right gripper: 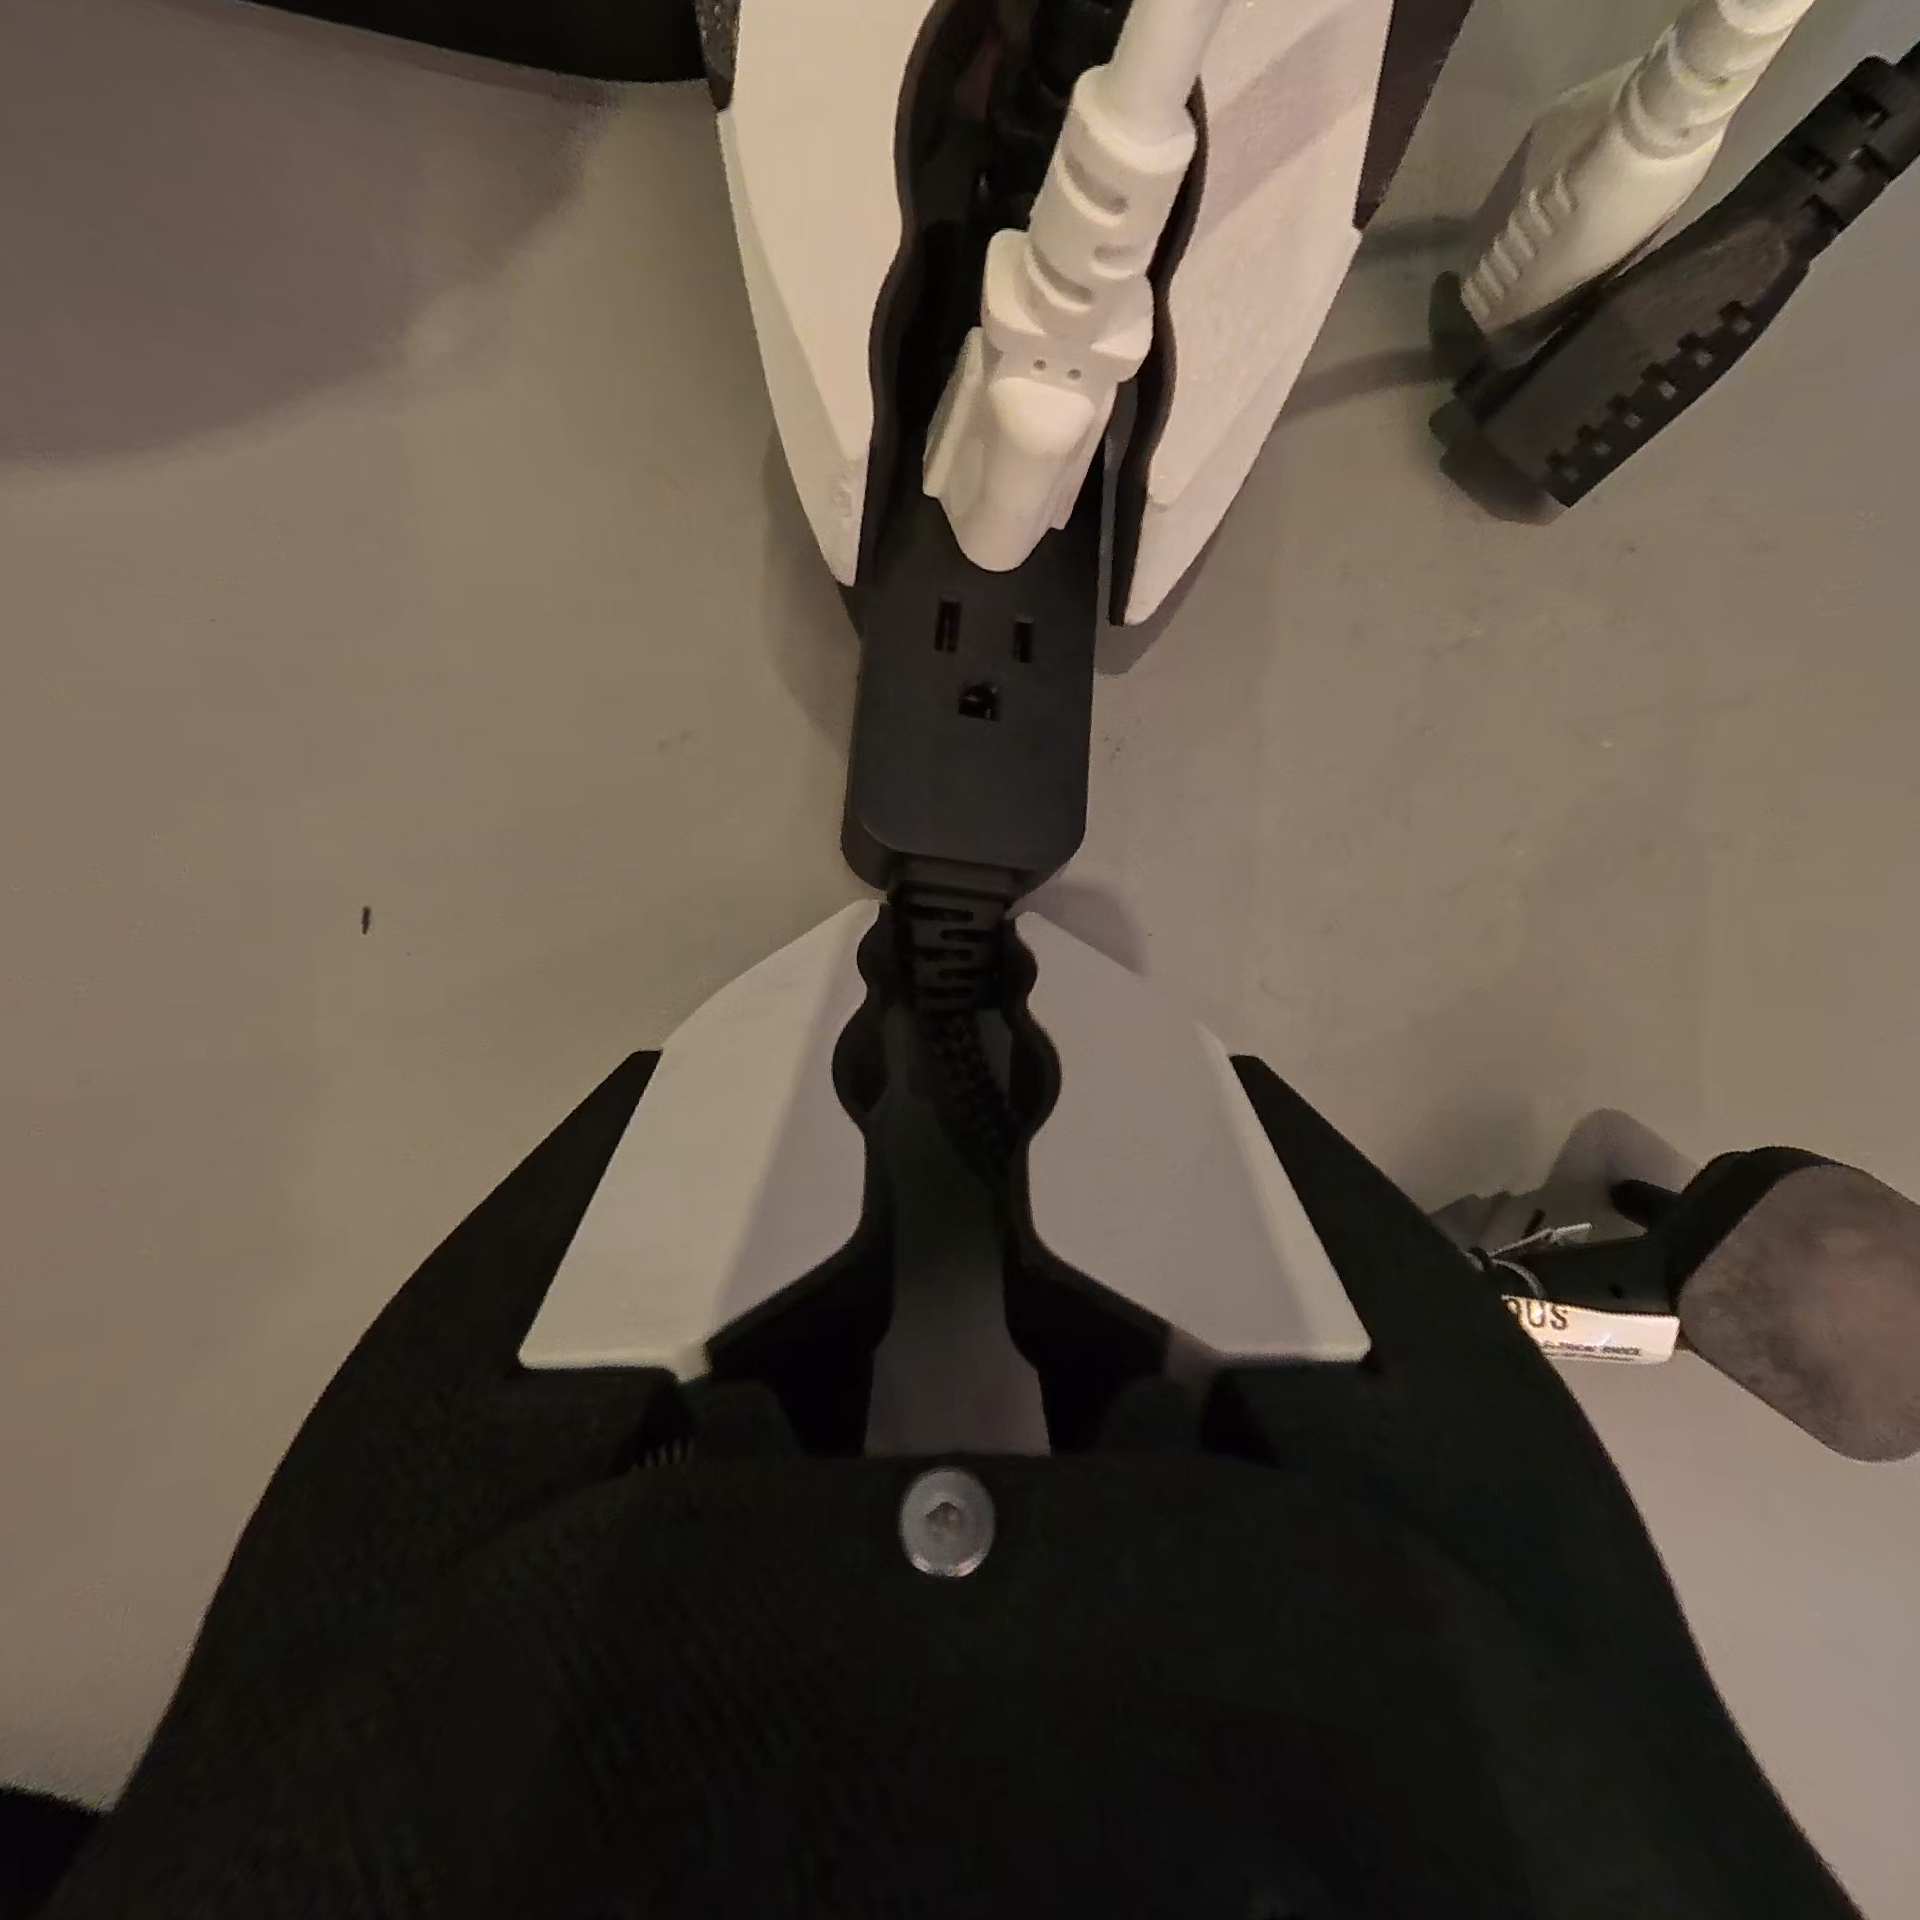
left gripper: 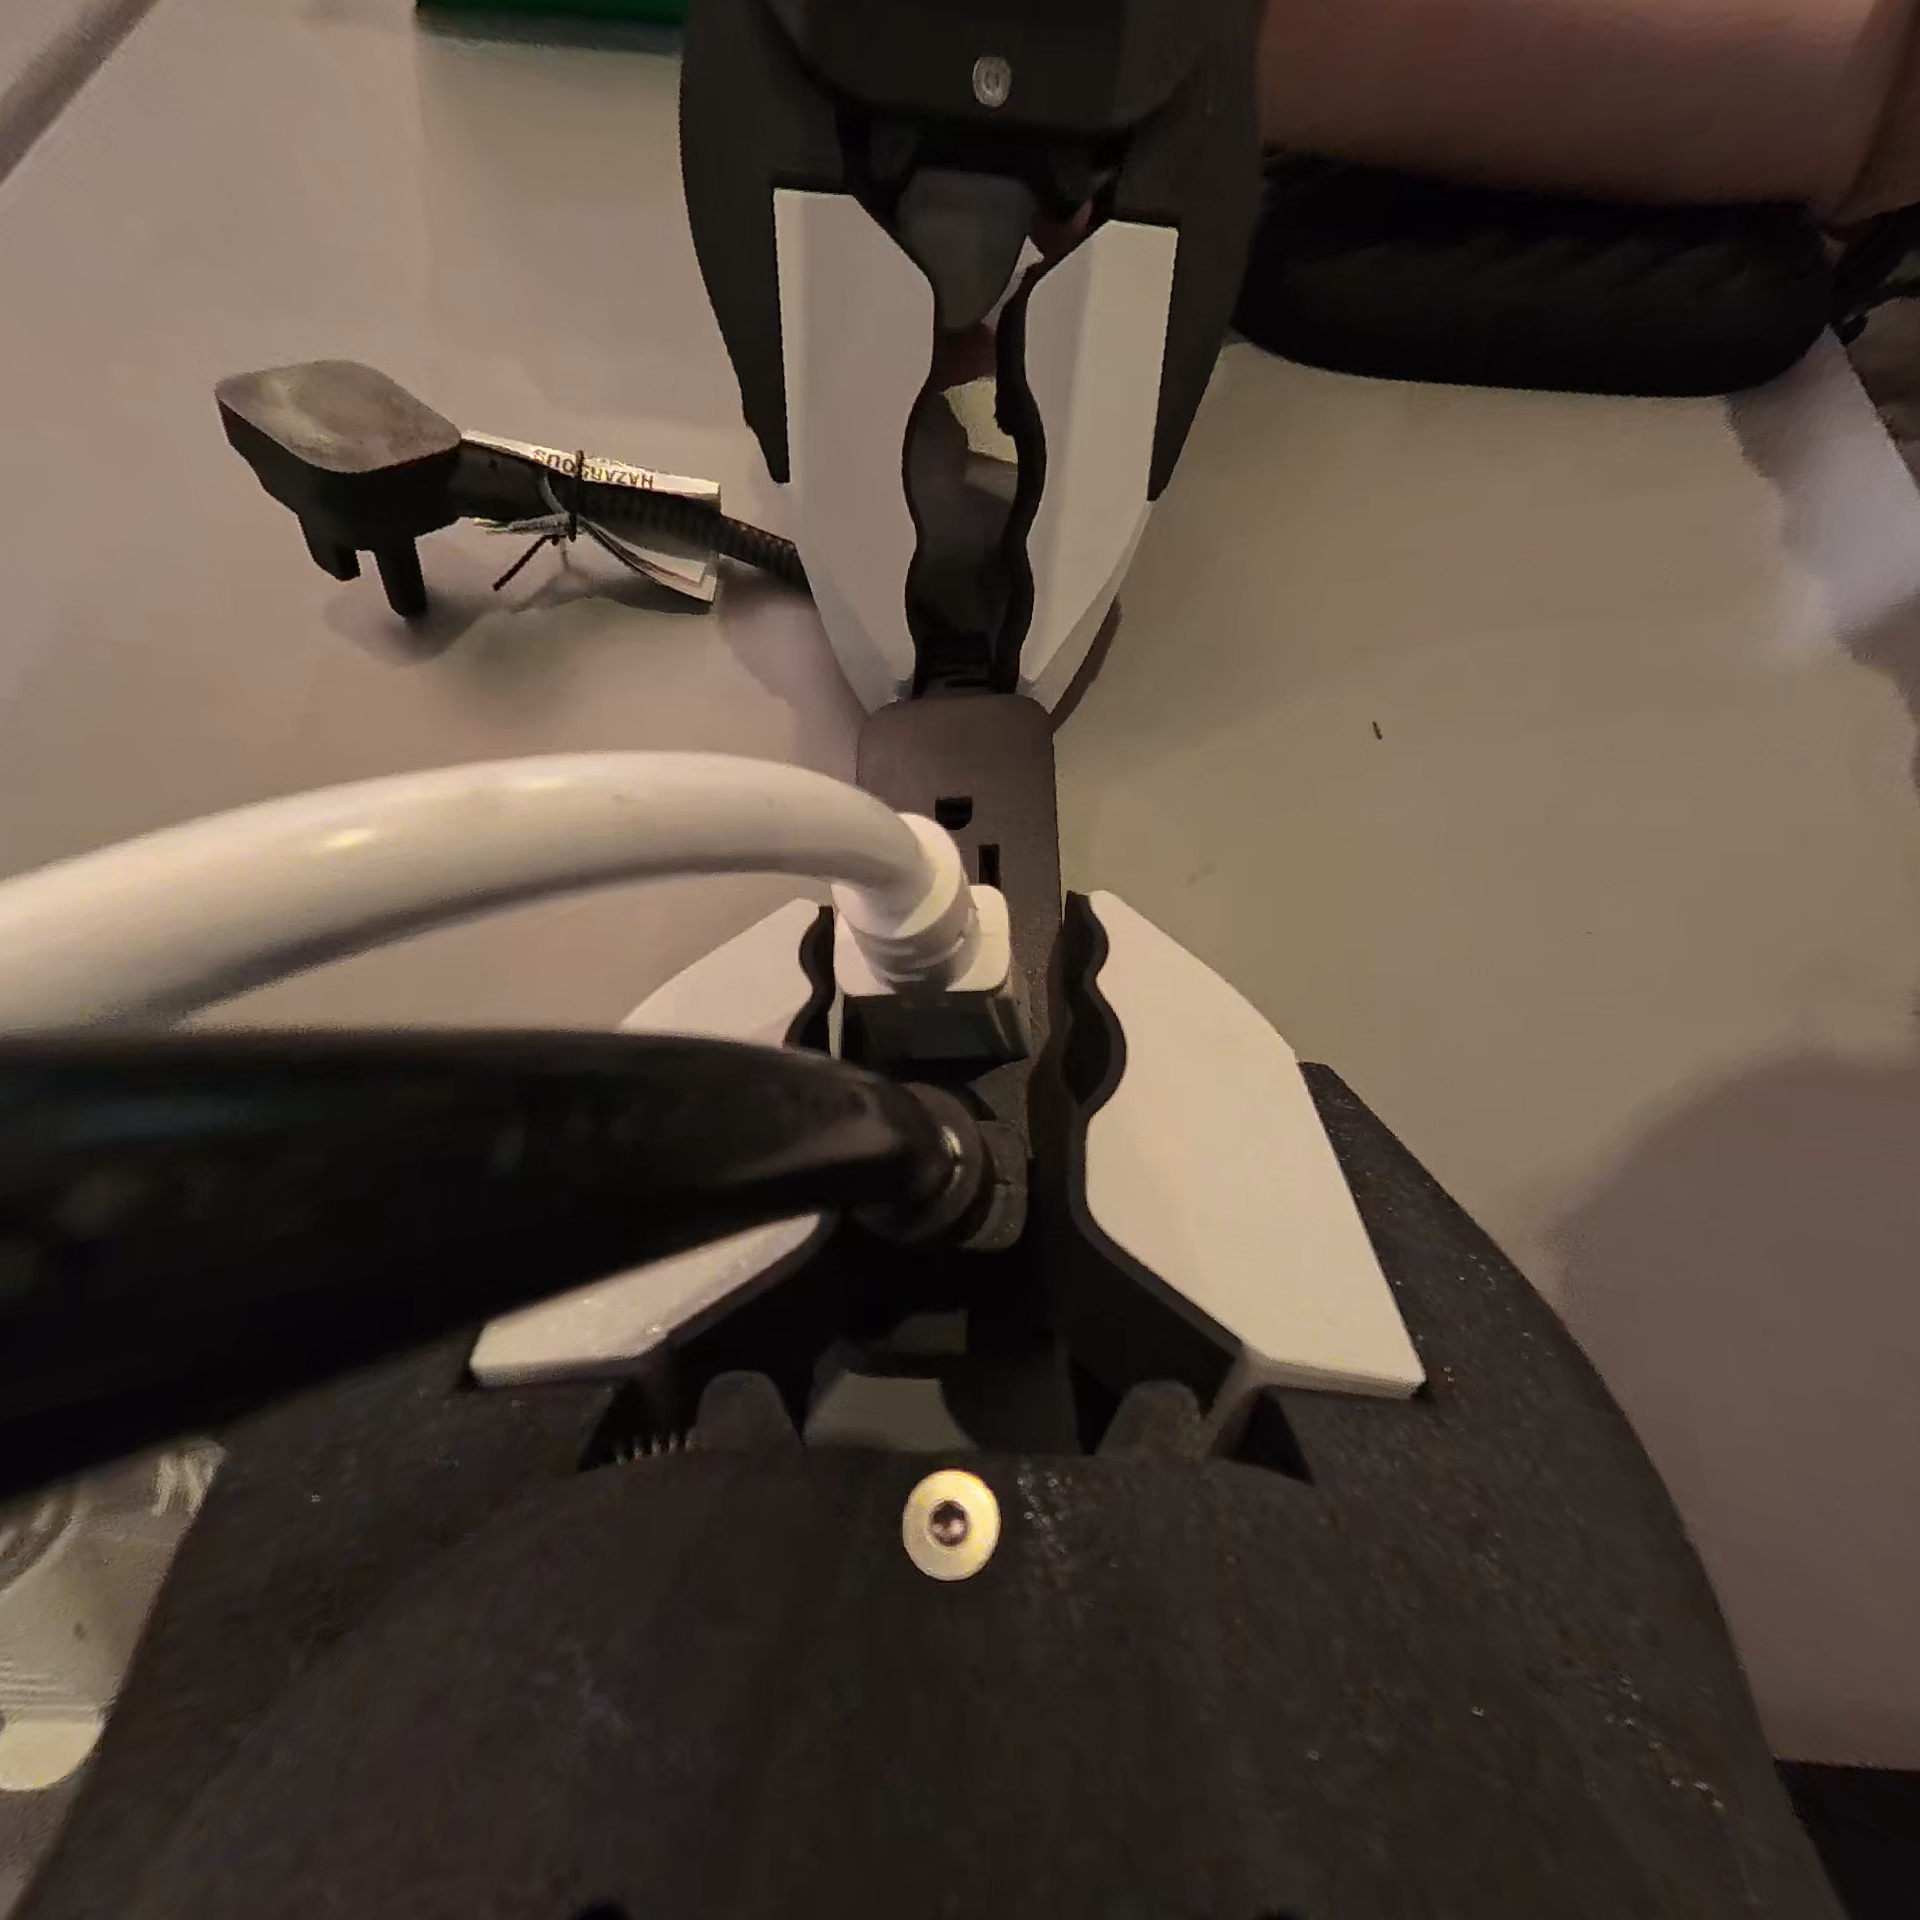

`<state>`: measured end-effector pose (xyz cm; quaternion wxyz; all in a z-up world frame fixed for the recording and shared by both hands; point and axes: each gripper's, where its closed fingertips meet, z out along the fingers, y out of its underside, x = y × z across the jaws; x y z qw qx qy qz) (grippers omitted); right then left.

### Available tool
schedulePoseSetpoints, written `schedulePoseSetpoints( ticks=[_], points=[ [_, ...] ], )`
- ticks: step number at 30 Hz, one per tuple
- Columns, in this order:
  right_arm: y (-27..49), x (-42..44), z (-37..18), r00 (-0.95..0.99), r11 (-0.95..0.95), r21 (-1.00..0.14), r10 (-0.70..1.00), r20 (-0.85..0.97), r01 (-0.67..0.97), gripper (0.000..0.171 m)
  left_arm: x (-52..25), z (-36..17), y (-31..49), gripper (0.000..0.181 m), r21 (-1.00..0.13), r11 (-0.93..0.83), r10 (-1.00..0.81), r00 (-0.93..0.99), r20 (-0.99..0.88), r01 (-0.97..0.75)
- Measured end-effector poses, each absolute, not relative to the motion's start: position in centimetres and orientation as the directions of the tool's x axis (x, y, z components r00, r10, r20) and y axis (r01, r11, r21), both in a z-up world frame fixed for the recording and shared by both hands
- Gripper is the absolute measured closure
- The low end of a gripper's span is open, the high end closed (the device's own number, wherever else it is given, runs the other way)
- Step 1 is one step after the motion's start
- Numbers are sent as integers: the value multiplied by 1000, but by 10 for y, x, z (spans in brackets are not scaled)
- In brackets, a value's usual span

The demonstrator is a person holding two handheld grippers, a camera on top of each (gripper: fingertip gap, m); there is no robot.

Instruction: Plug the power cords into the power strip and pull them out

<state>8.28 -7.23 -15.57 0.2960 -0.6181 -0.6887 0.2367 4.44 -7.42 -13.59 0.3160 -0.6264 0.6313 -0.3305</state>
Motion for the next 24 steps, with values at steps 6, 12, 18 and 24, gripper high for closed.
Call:
schedulePoseSetpoints(
  ticks=[6, 12, 18, 24],
  points=[
    [-73, 81, -155, -64, 132, -691, 990, 123, 711, 152, 44, -142, -72, 123, -791, 29, -999, 14, -47, -611],
    [-74, 77, -155, -73, 154, -693, 987, 145, 704, 151, 40, -151, -76, 130, -746, 46, -999, -18, -46, -664],
    [-75, 77, -154, -90, 193, -689, 979, 182, 699, 151, 39, -151, -77, 130, -748, 48, -999, -28, -39, -662],
    [-75, 77, -154, -90, 191, -691, 979, 181, 697, 151, 39, -151, -77, 129, -747, 47, -999, -30, -36, -663]
  ],
)
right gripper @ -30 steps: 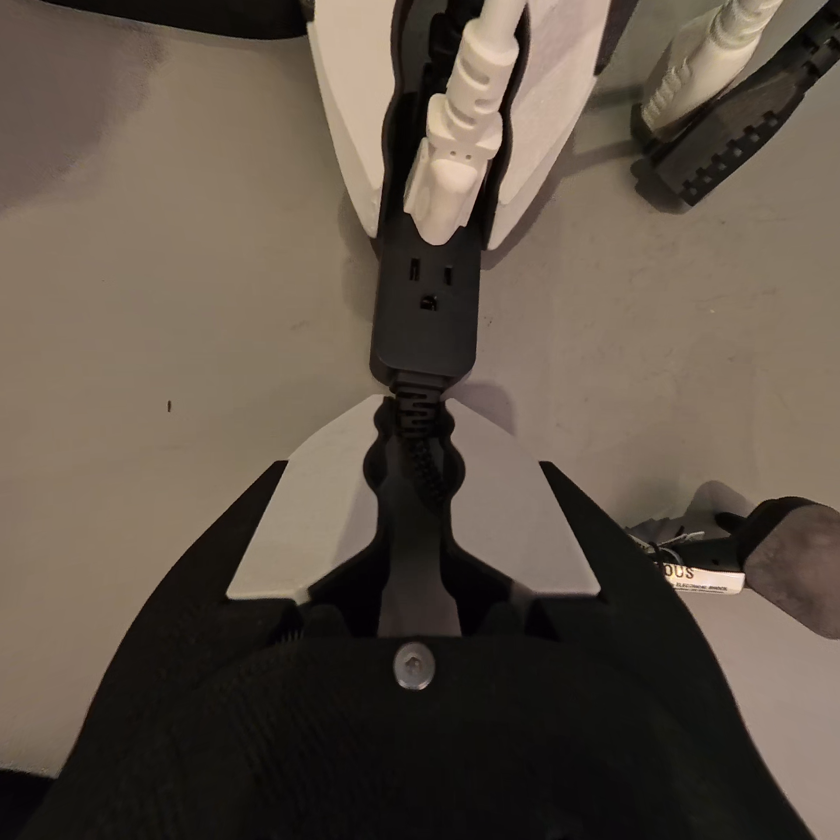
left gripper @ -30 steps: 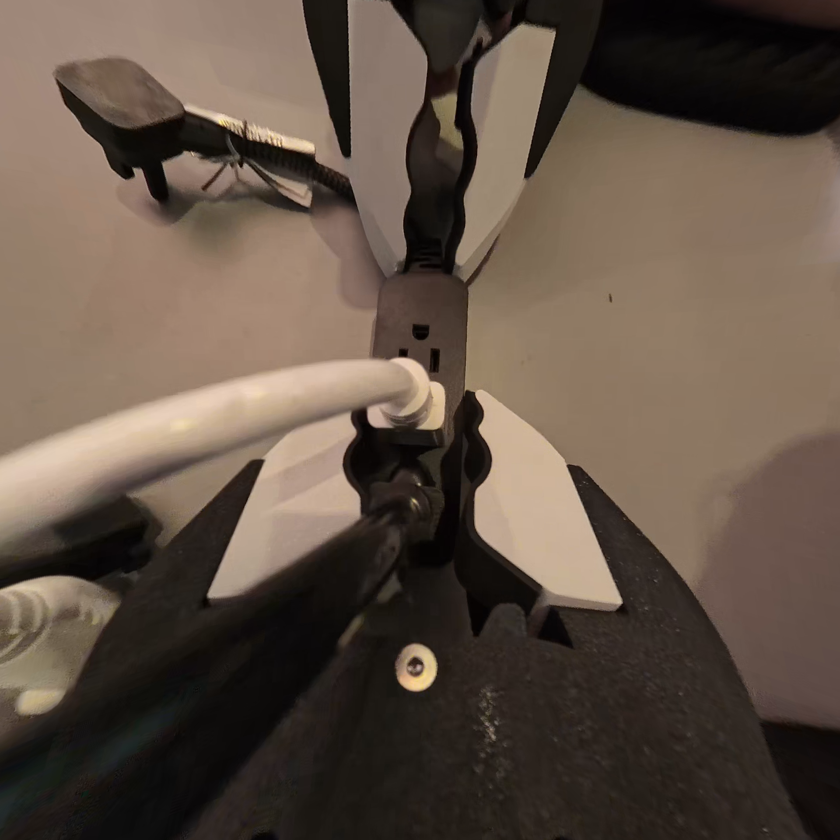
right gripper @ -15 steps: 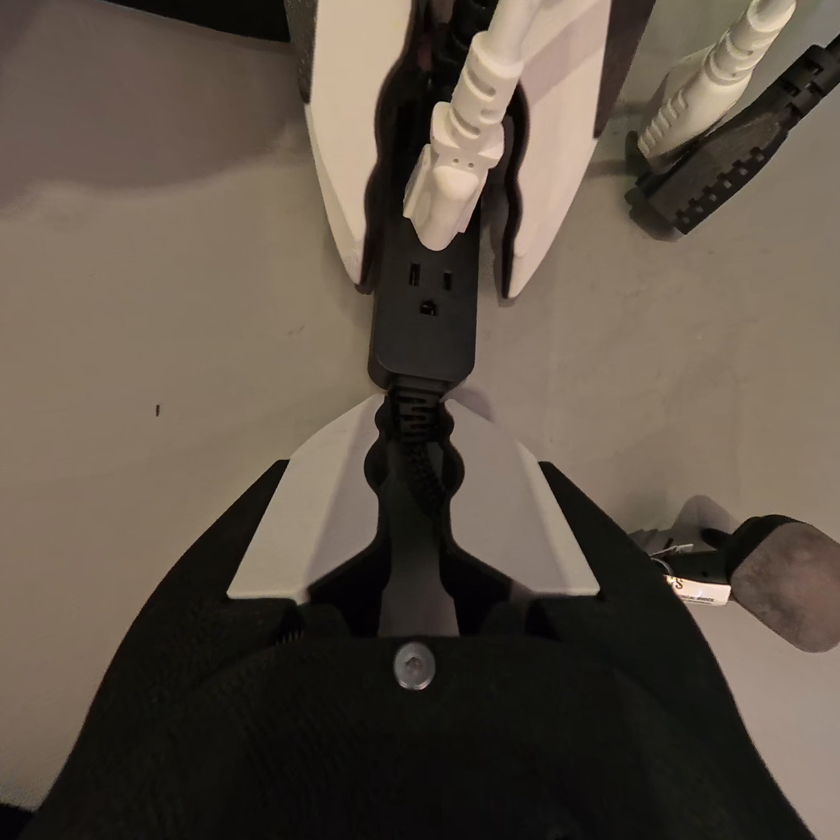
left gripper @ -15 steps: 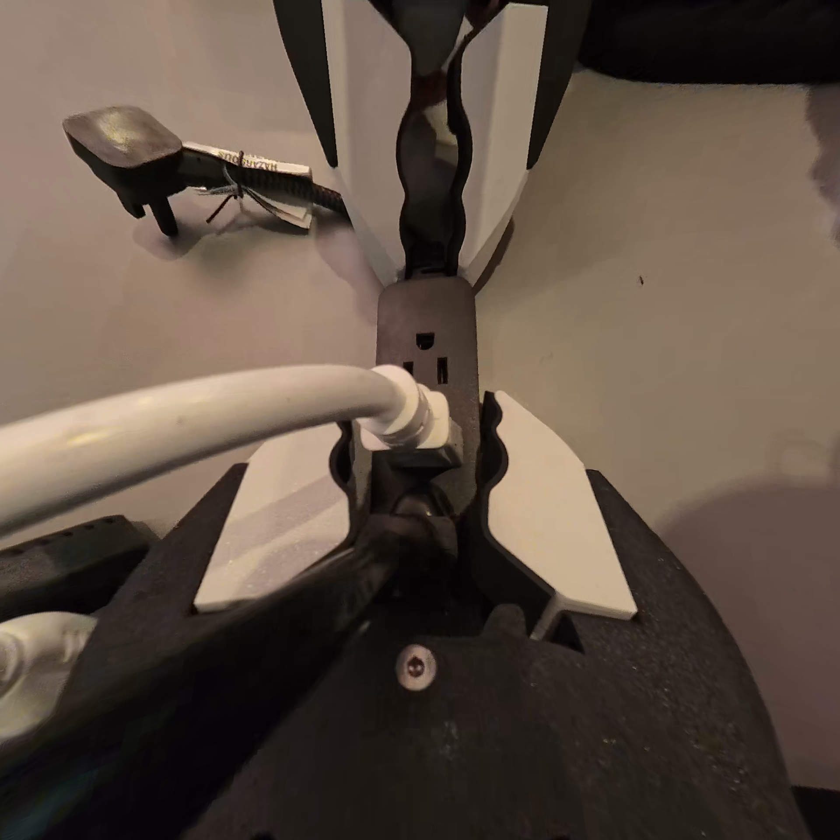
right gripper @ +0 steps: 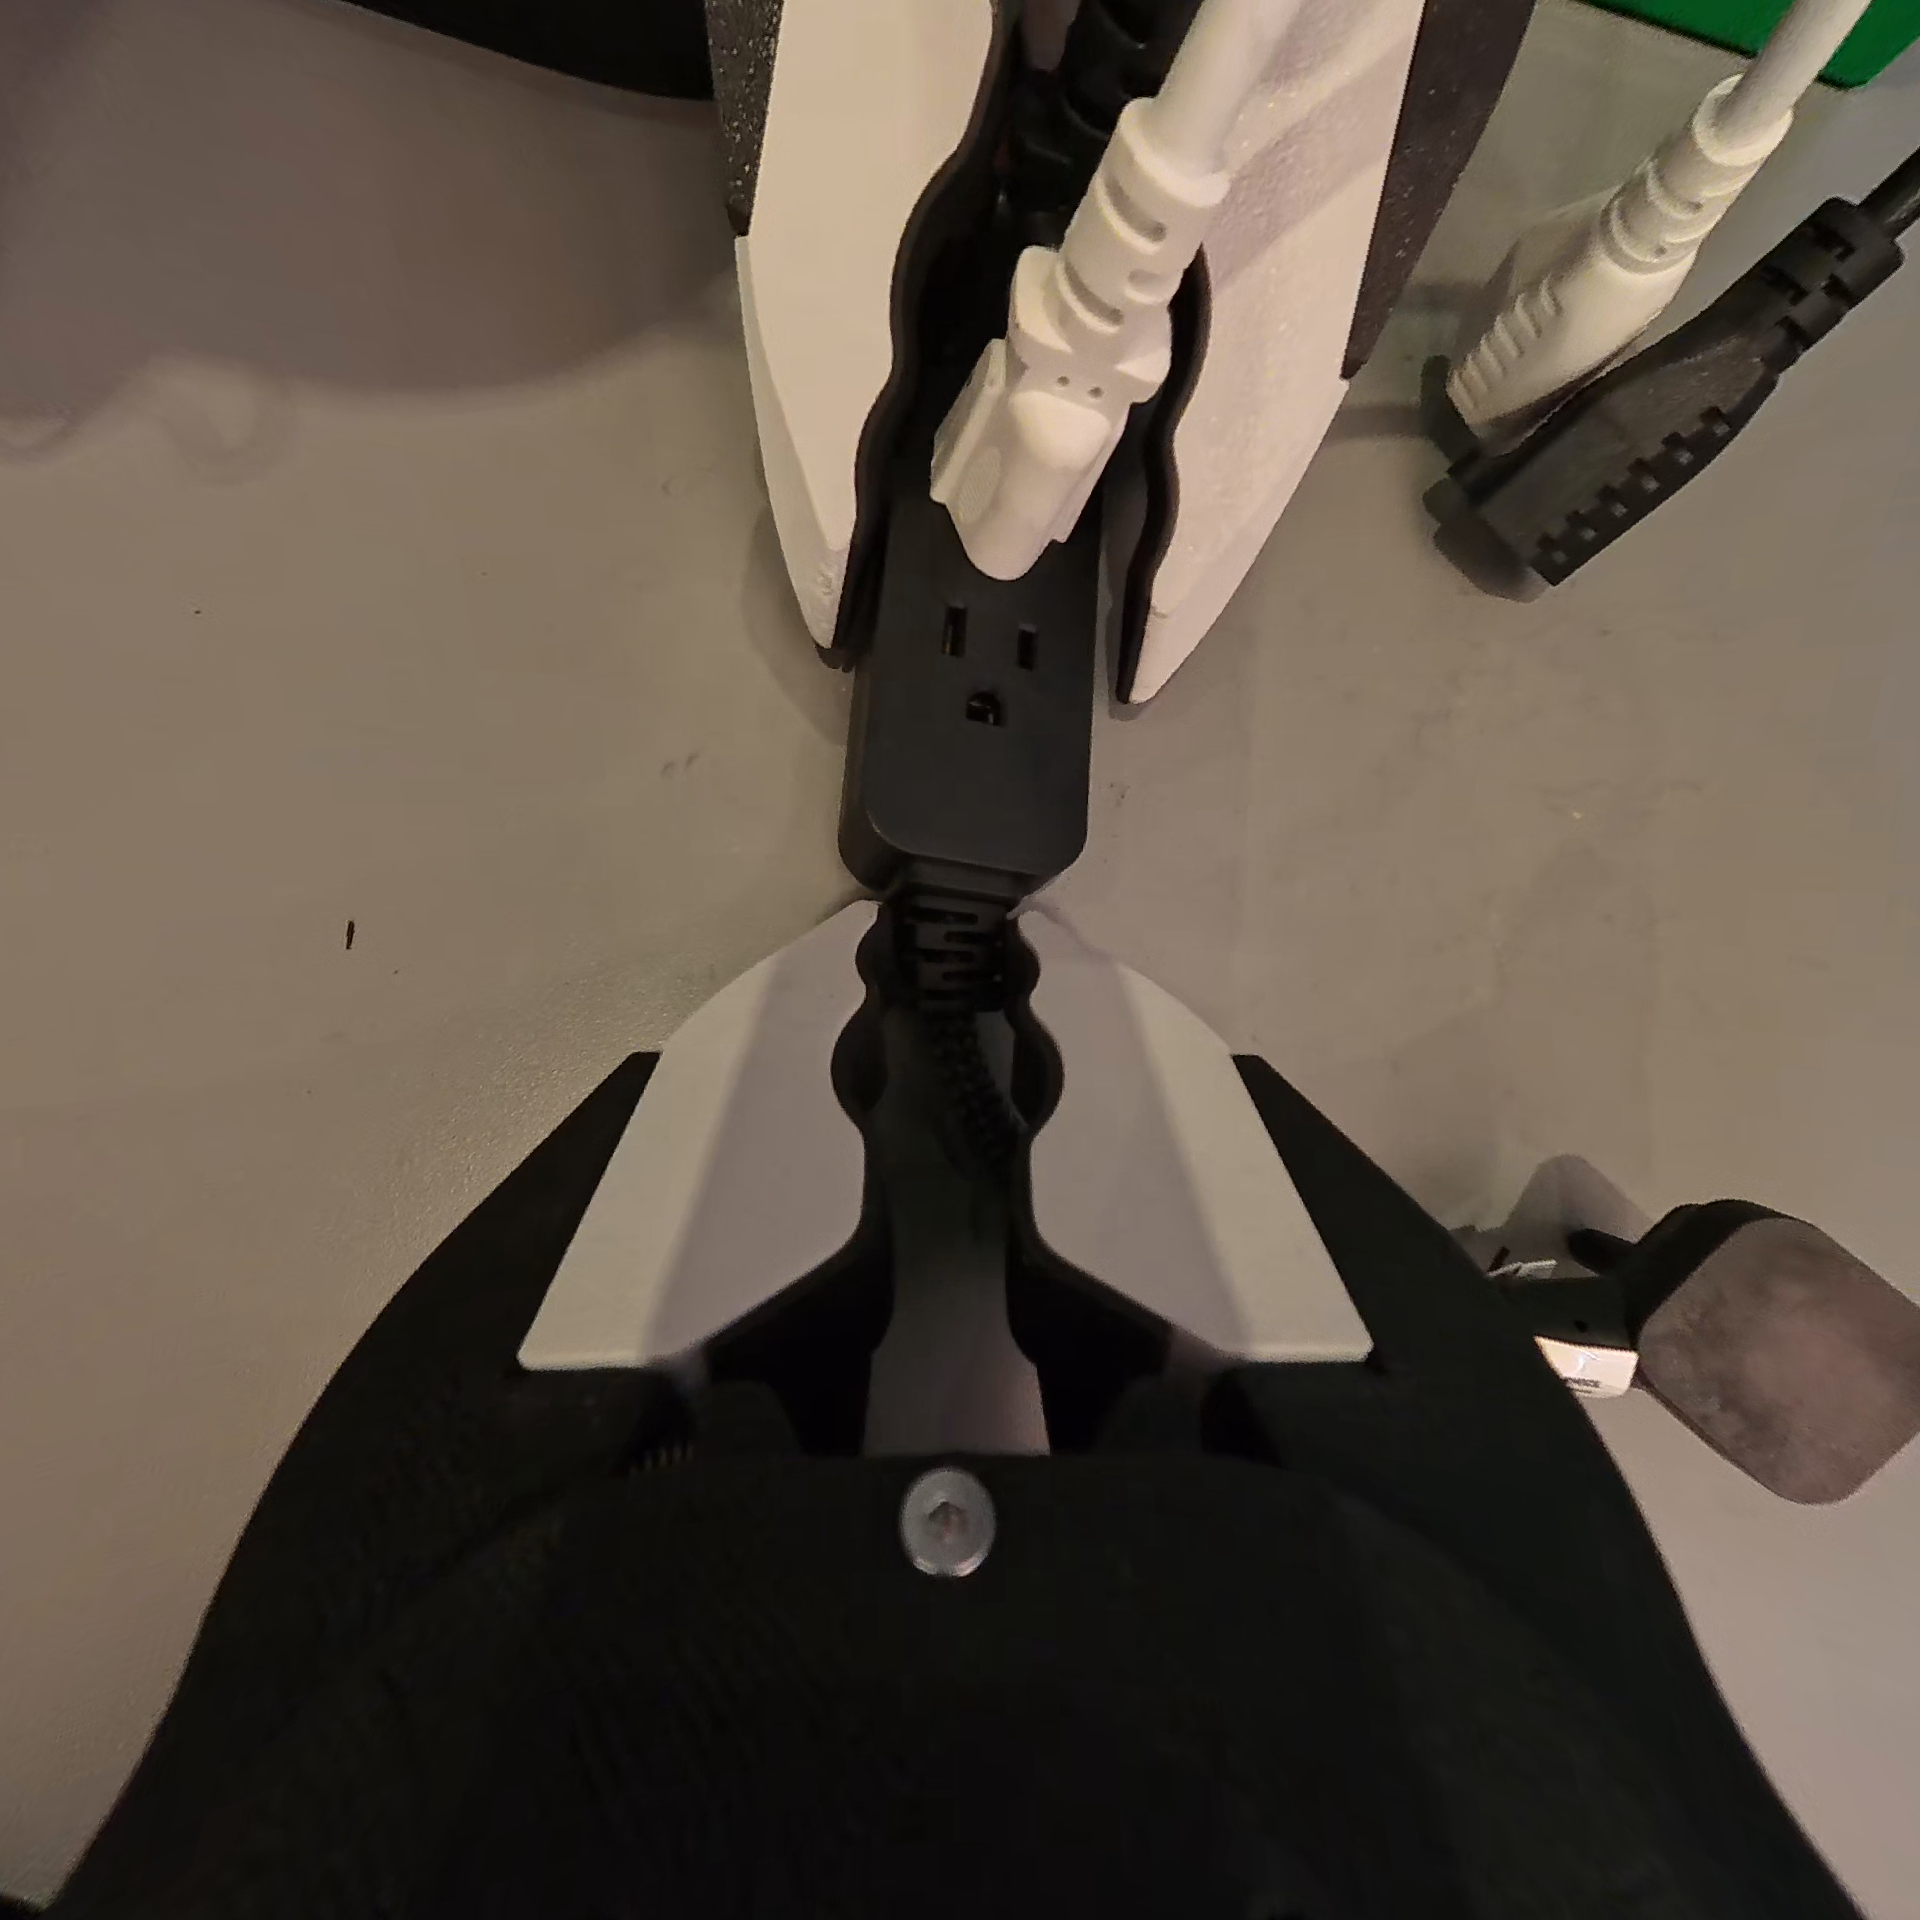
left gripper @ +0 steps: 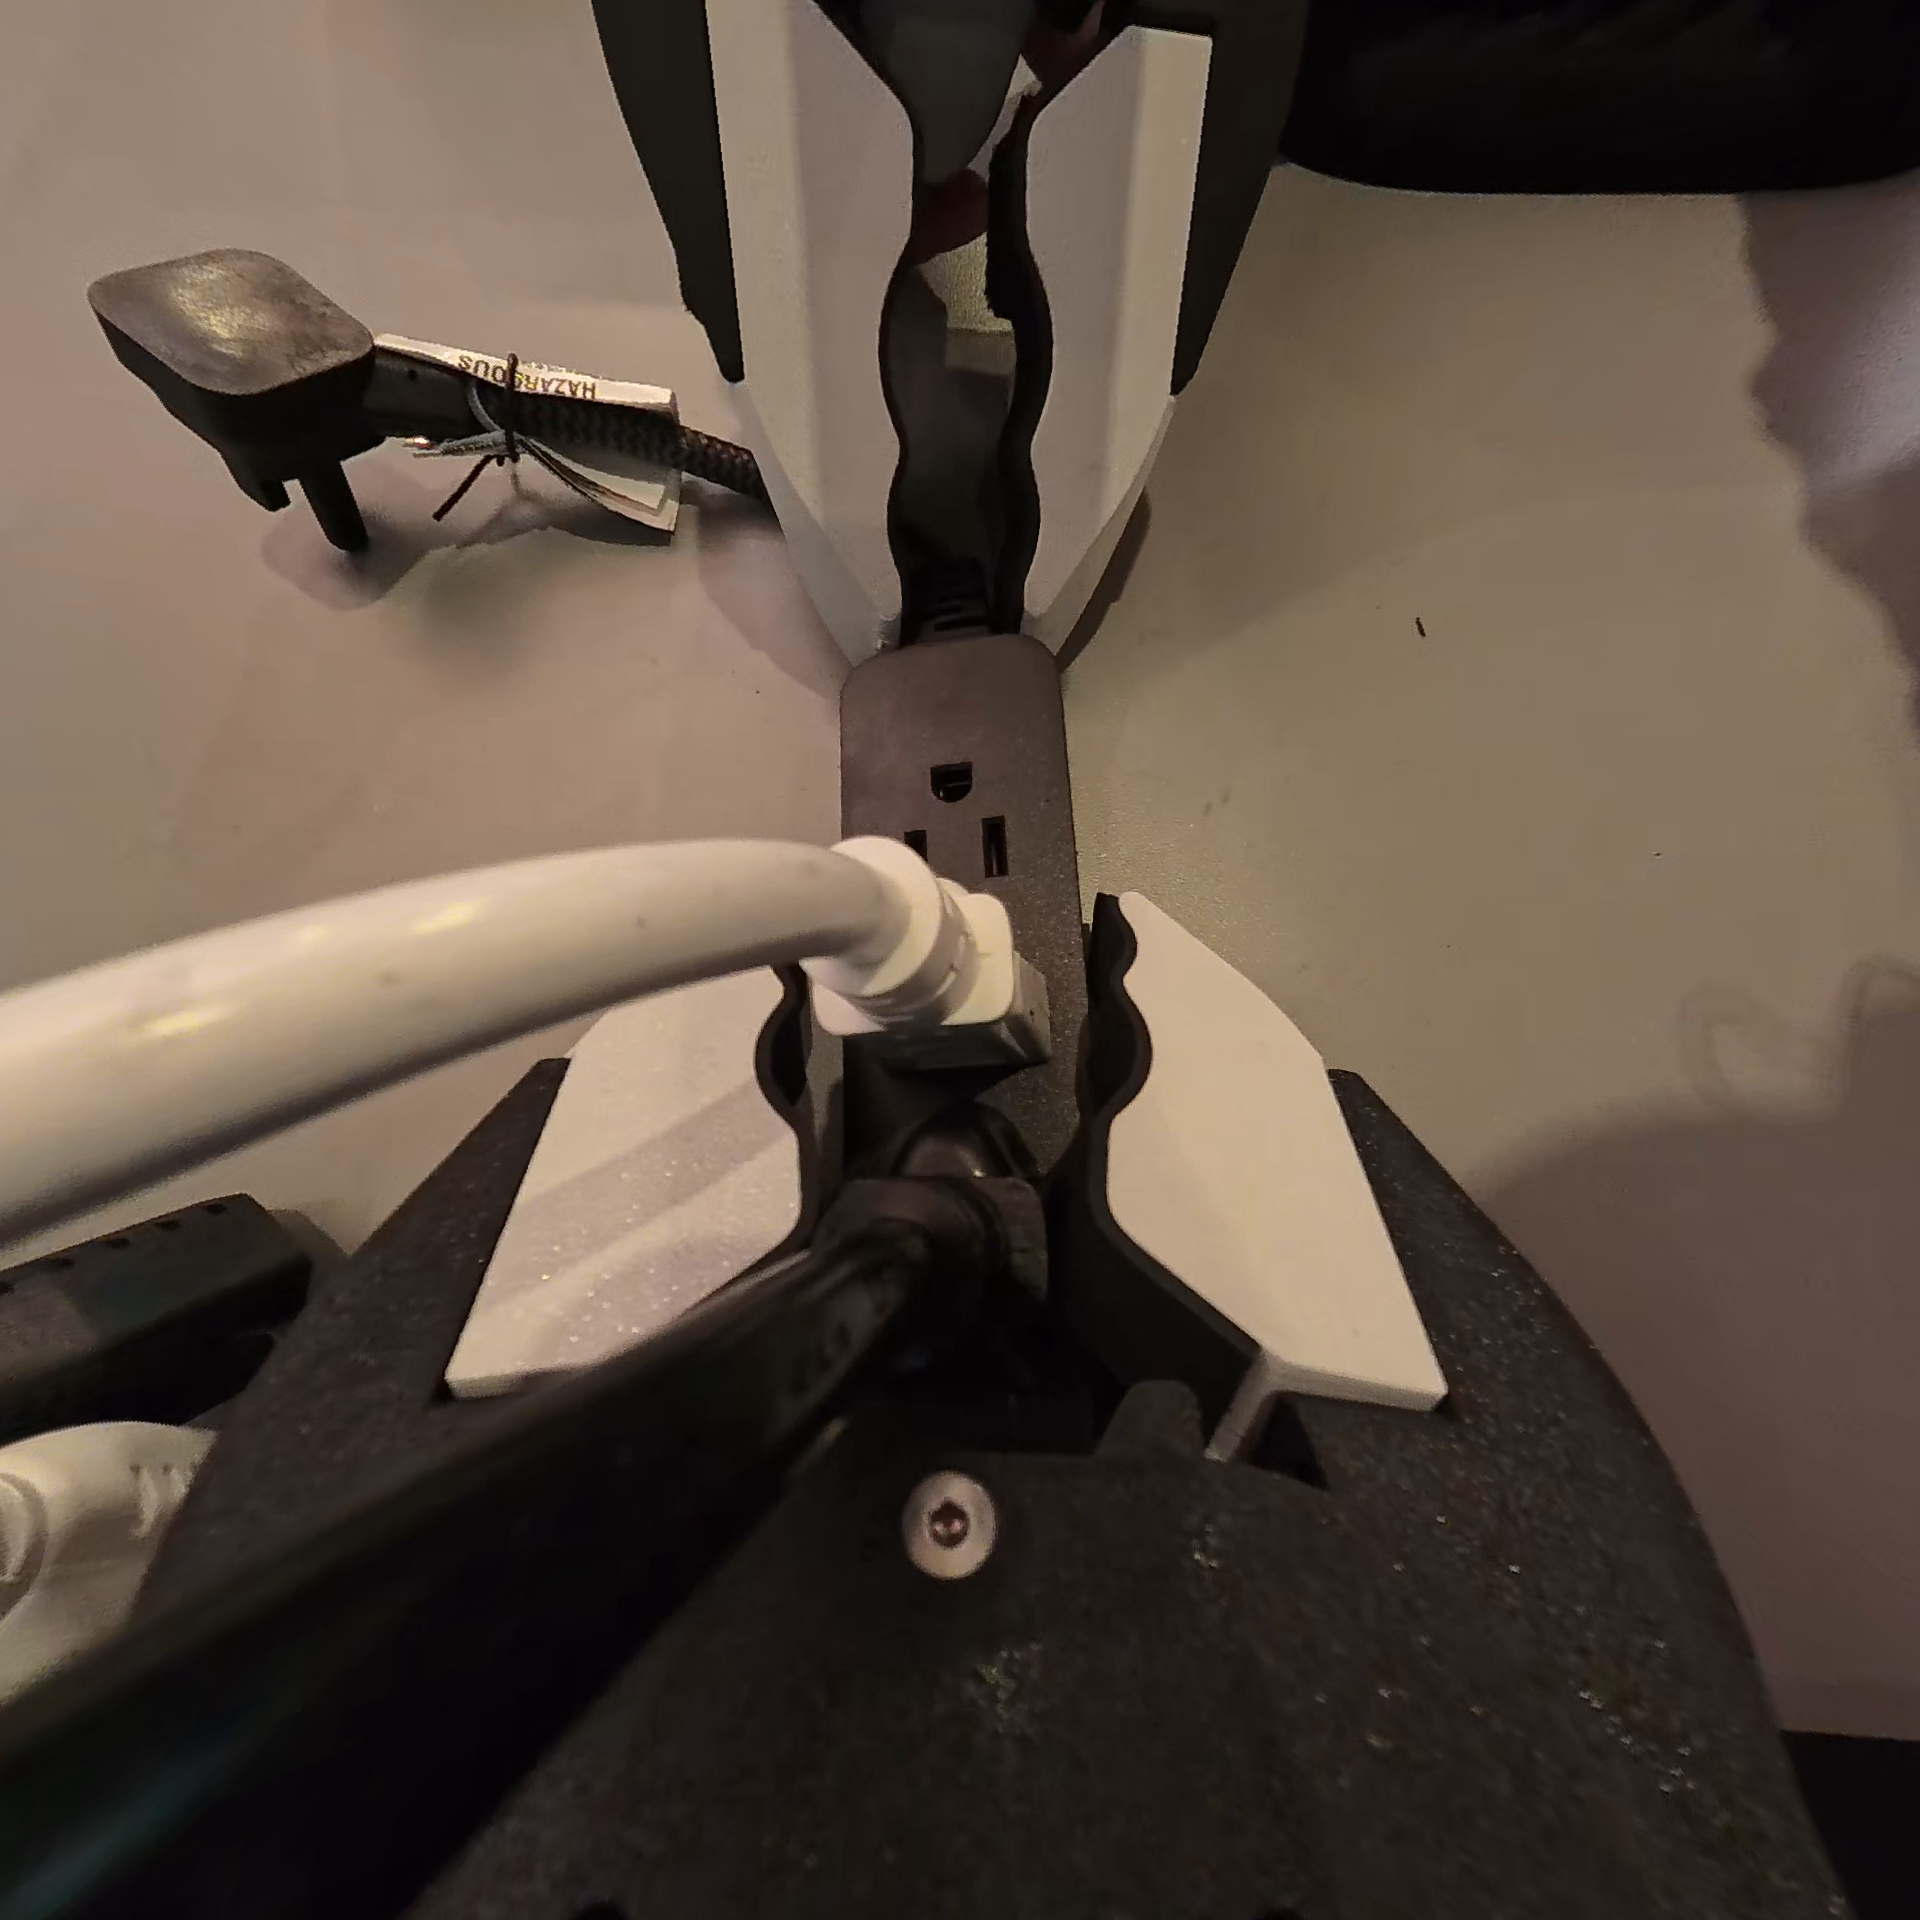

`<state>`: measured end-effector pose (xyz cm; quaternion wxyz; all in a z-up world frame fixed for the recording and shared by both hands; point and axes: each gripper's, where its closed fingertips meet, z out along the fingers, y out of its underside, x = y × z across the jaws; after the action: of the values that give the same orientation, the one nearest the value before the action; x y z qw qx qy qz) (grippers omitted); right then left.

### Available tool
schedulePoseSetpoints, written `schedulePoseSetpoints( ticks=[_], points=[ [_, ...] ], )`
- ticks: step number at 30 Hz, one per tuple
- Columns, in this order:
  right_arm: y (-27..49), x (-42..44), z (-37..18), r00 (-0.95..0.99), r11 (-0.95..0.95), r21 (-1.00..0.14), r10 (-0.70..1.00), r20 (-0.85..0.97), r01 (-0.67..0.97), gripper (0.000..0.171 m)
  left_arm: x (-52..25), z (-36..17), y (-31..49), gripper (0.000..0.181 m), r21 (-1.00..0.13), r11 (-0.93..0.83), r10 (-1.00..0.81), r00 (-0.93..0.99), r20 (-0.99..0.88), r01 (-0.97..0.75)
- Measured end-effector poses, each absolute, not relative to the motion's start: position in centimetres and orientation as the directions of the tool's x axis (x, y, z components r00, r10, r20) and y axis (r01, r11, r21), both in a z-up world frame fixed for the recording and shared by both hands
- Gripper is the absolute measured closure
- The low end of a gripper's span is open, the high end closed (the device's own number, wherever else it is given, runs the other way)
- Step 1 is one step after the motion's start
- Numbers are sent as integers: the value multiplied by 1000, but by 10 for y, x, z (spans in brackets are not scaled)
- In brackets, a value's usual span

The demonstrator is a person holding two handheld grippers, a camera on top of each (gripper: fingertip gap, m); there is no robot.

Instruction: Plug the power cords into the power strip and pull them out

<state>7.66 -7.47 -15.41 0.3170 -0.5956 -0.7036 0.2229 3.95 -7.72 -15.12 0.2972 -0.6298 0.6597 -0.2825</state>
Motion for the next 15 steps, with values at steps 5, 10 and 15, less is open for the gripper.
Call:
schedulePoseSetpoints(
  ticks=[5, 10, 15],
  points=[
    [-75, 77, -154, -89, 188, -692, 980, 177, 697, 151, 40, -151, -77, 129, -747, 47, -999, -31, -35, -663],
    [-75, 77, -154, -88, 183, -694, 981, 171, 696, 151, 40, -151, -78, 131, -746, 44, -999, -32, -30, -664],
    [-75, 77, -154, -85, 179, -697, 982, 167, 695, 151, 40, -151, -78, 130, -747, 42, -999, -32, -28, -664]
  ],
)
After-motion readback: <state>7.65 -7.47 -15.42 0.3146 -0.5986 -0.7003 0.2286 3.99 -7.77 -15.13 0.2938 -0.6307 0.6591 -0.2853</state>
